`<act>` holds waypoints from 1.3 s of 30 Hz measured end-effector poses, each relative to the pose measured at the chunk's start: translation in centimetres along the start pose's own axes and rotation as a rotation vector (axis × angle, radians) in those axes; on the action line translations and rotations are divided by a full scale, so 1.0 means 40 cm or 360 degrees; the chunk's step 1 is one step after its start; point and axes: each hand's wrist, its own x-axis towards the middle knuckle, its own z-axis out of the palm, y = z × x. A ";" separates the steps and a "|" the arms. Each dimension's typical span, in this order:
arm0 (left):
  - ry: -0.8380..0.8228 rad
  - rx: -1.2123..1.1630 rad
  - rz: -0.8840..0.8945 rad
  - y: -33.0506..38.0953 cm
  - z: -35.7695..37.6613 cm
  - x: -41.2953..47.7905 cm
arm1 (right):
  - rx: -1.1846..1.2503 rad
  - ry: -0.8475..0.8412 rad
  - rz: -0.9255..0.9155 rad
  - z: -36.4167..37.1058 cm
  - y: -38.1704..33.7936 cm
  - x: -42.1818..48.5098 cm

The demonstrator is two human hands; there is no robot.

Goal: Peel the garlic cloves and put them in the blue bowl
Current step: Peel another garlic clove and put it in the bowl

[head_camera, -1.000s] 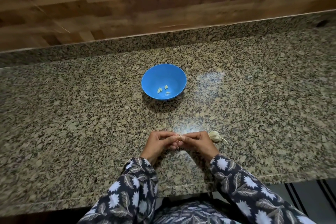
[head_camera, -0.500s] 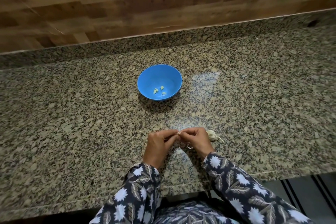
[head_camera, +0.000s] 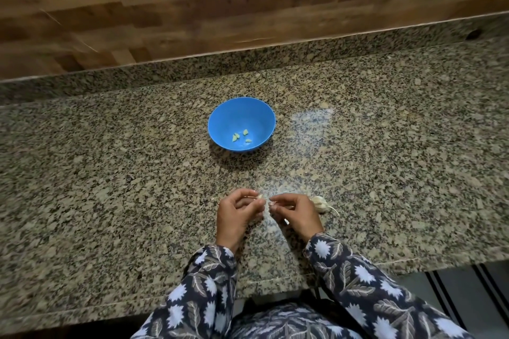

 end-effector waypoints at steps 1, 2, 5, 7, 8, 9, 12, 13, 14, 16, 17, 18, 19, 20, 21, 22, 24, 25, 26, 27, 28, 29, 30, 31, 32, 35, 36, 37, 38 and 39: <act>-0.0005 0.0099 0.0042 -0.005 -0.002 0.002 | 0.0021 -0.0017 0.0001 0.000 -0.004 -0.003; -0.0023 0.0205 0.0088 -0.010 -0.004 0.004 | 0.0109 -0.0027 0.0021 0.002 -0.009 -0.004; -0.0086 0.0406 0.0183 -0.019 -0.007 0.005 | 0.0348 -0.0036 0.0049 0.003 -0.027 -0.008; -0.0135 0.0460 0.0227 -0.021 -0.006 0.005 | 0.0512 -0.0079 0.0096 0.000 -0.041 -0.014; -0.0161 0.0498 0.0256 -0.021 -0.004 0.003 | 0.0568 -0.0107 0.0118 -0.001 -0.046 -0.017; -0.0184 0.0535 0.0283 -0.019 0.000 0.001 | 0.0610 -0.0141 0.0146 -0.005 -0.052 -0.021; -0.0202 0.0513 0.0291 -0.020 0.004 -0.002 | 0.0658 -0.0252 0.0260 -0.016 -0.061 -0.026; -0.0196 0.0459 0.0269 -0.020 0.004 -0.003 | 0.0656 -0.0290 0.0297 -0.019 -0.060 -0.025; -0.0181 0.0381 0.0235 -0.022 0.004 -0.004 | 0.0660 -0.0323 0.0330 -0.023 -0.060 -0.025; -0.0137 0.0191 0.0152 -0.024 0.003 -0.002 | 0.0726 -0.0389 0.0376 -0.028 -0.055 -0.024; -0.0122 0.0110 0.0115 -0.024 0.004 -0.002 | 0.0774 -0.0422 0.0399 -0.031 -0.056 -0.024; -0.0112 0.0052 0.0086 -0.024 0.004 -0.003 | 0.0819 -0.0451 0.0417 -0.034 -0.057 -0.024; -0.0110 0.0006 0.0064 -0.023 0.003 -0.005 | 0.0849 -0.0482 0.0418 -0.036 -0.062 -0.026; -0.0112 -0.0034 0.0043 -0.022 0.002 -0.006 | 0.0861 -0.0511 0.0410 -0.039 -0.063 -0.026; -0.0120 -0.0078 0.0017 -0.021 0.000 -0.008 | 0.0850 -0.0535 0.0400 -0.040 -0.061 -0.024; -0.0124 -0.0128 -0.0016 -0.021 -0.002 -0.010 | 0.0823 -0.0552 0.0389 -0.042 -0.060 -0.023; -0.0118 -0.0241 -0.0094 -0.019 -0.005 -0.012 | 0.0782 -0.0566 0.0381 -0.041 -0.054 -0.020; -0.0117 -0.0297 -0.0129 -0.019 -0.007 -0.012 | 0.0765 -0.0572 0.0381 -0.039 -0.051 -0.019; -0.0113 -0.0349 -0.0159 -0.020 -0.008 -0.012 | 0.0744 -0.0572 0.0387 -0.037 -0.053 -0.021; -0.0107 -0.0398 -0.0184 -0.021 -0.008 -0.012 | 0.0734 -0.0556 0.0385 -0.035 -0.052 -0.021; -0.0095 -0.0436 -0.0204 -0.022 -0.008 -0.011 | 0.0735 -0.0528 0.0375 -0.031 -0.049 -0.020; -0.0083 -0.0463 -0.0216 -0.022 -0.008 -0.010 | 0.0741 -0.0488 0.0366 -0.028 -0.048 -0.020; -0.0074 -0.0484 -0.0221 -0.023 -0.008 -0.010 | 0.0741 -0.0445 0.0357 -0.025 -0.050 -0.021; -0.0069 -0.0502 -0.0224 -0.022 -0.009 -0.010 | 0.0722 -0.0403 0.0337 -0.022 -0.050 -0.020; -0.0070 -0.0518 -0.0222 -0.022 -0.009 -0.010 | 0.0700 -0.0366 0.0310 -0.020 -0.049 -0.019; -0.0076 -0.0490 -0.0201 -0.018 -0.008 -0.011 | 0.0660 -0.0275 0.0242 -0.019 -0.056 -0.019; -0.0079 -0.0442 -0.0182 -0.016 -0.007 -0.011 | 0.0644 -0.0257 0.0225 -0.019 -0.058 -0.019; -0.0085 -0.0369 -0.0152 -0.013 -0.006 -0.010 | 0.0626 -0.0248 0.0214 -0.019 -0.060 -0.019; -0.0100 -0.0272 -0.0106 -0.012 -0.005 -0.008 | 0.0615 -0.0245 0.0212 -0.017 -0.064 -0.020; -0.0127 -0.0162 -0.0041 -0.011 -0.005 -0.007 | 0.0611 -0.0243 0.0213 -0.016 -0.065 -0.021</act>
